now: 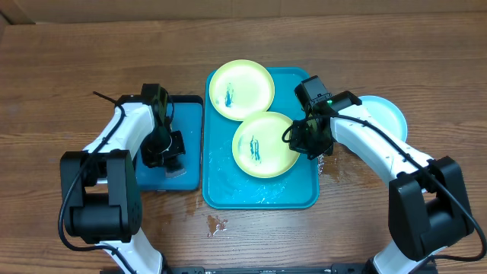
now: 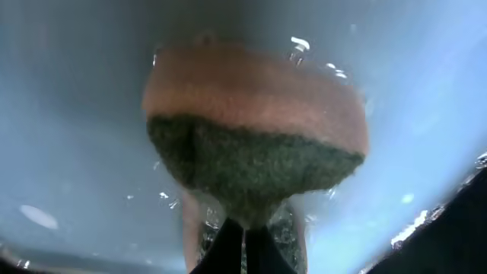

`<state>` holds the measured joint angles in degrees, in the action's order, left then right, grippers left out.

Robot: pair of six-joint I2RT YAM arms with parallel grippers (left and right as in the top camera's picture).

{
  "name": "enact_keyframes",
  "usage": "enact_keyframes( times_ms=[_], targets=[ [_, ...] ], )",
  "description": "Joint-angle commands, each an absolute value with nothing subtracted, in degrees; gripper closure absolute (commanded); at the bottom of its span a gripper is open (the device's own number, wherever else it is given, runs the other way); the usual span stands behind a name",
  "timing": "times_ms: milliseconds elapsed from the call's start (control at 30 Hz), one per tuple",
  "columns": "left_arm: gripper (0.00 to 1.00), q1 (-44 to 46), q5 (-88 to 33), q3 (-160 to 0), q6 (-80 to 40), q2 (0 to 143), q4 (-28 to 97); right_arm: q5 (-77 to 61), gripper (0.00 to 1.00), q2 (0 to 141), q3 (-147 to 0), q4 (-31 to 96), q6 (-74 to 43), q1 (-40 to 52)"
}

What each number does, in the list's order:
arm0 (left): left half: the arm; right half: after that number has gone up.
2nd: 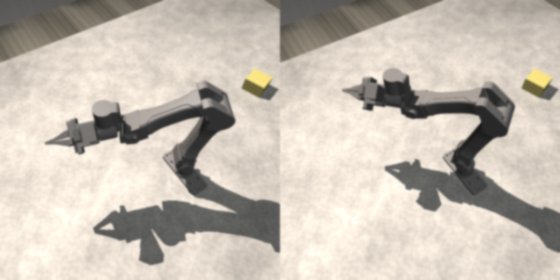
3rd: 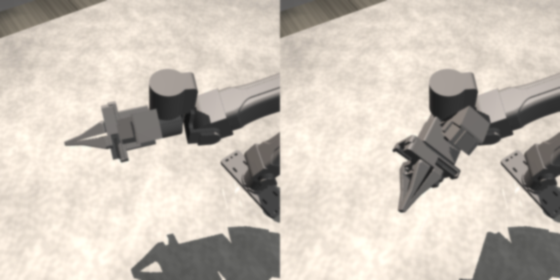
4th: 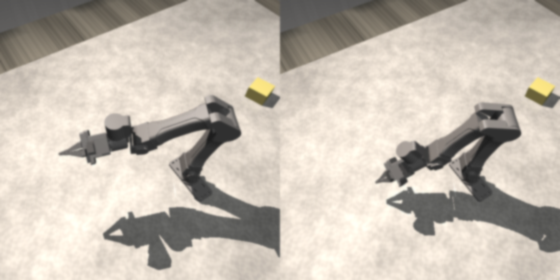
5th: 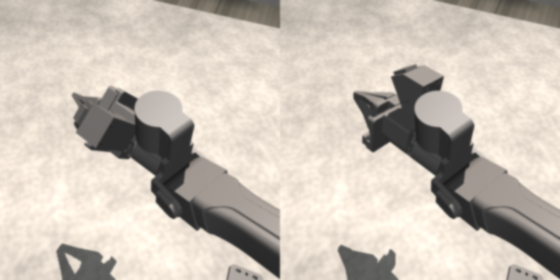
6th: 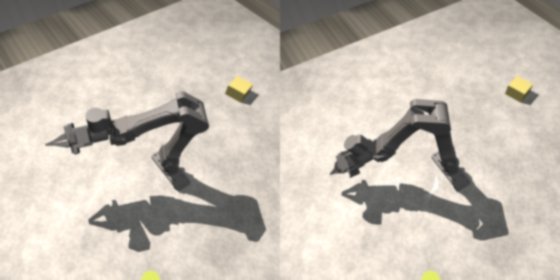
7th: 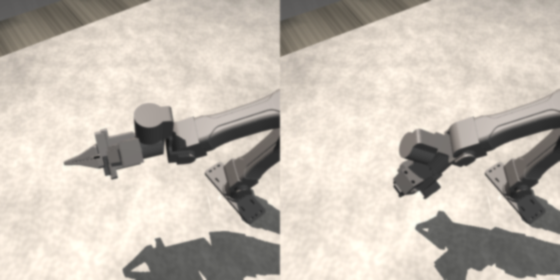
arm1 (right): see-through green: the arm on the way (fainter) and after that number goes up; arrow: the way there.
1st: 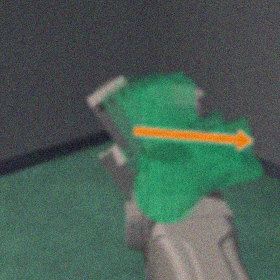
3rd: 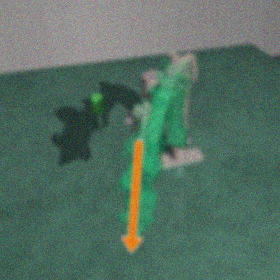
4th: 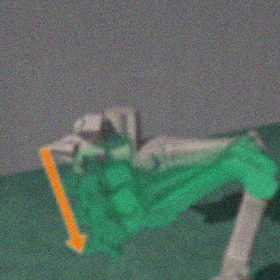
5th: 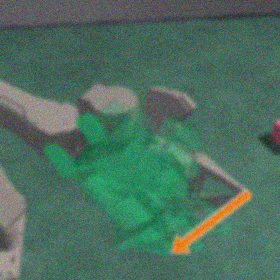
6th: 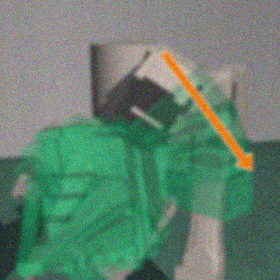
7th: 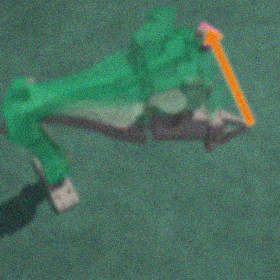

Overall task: Clean dirty plates on tray and stack at the side
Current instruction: 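Grasp the lower yellow plate rim with the right gripper and slide it down, then dip the sponge in the black tray water with the left gripper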

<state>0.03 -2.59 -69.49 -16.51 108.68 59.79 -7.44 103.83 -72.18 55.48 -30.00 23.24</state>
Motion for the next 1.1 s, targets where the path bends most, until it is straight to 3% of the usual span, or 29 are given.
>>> enact_keyframes(
  times_ms=[0, 333, 433, 500, 600, 767, 867, 933, 967, 1033, 1067],
  targets=[
    [0.96, 0.32, -1.74, -73.45, -16.69, 108.99, 63.64, -7.33, 0.95, 103.74, -71.94, 55.09, -29.58, 23.24],
    [0.96, 0.43, -0.91, -76.64, -16.29, 106.54, 64.9, -7.33, 0.95, 103.74, -71.94, 54.04, -29.58, 23.24],
    [0.88, 0.47, -1.34, -74.06, -16.29, 107.07, 61.84, -7.33, 0.95, 103.74, -71.94, 54.04, -29.58, 23.24],
    [0.96, 0.47, -2.57, -71.96, -16.29, 107.48, 59.57, -7.33, 0.95, 103.74, -71.94, 54.06, -29.58, 23.24],
    [0.96, 0.47, -3.57, -70.35, -16.29, 107.55, 58.04, -7.33, 0.95, 103.74, -71.94, 54.06, -29.58, 23.24],
    [0.55, 0.47, -3.7, -70.19, -16.27, 107.55, 57.71, -7.33, 0.95, 103.74, -71.94, 54.06, -29.58, 23.24],
    [0.5, 0.84, -4.1, -69.19, -16.29, 107.55, 55.42, -7.33, 0.95, 103.74, -71.94, 54.04, -29.58, 23.24],
    [0.67, 1.3, -4.08, -68.38, -16.27, 107.55, 54.0, -7.33, 0.95, 103.74, -71.94, 54.06, -29.58, 23.24],
    [0.85, 1.63, -3.55, -68.03, -16.27, 107.57, 53.67, -7.33, 0.95, 103.74, -71.94, 54.06, -29.58, 23.24],
    [0.96, 1.93, -2.52, -67.61, -16.29, 107.55, 53.6, -7.33, 0.95, 103.74, -71.94, 54.06, -29.61, 23.24],
    [0.96, 2.0, -1.85, -67.48, -16.29, 107.57, 53.63, -7.33, 0.95, 103.77, -71.94, 54.08, -29.58, 23.24]
  ],
)
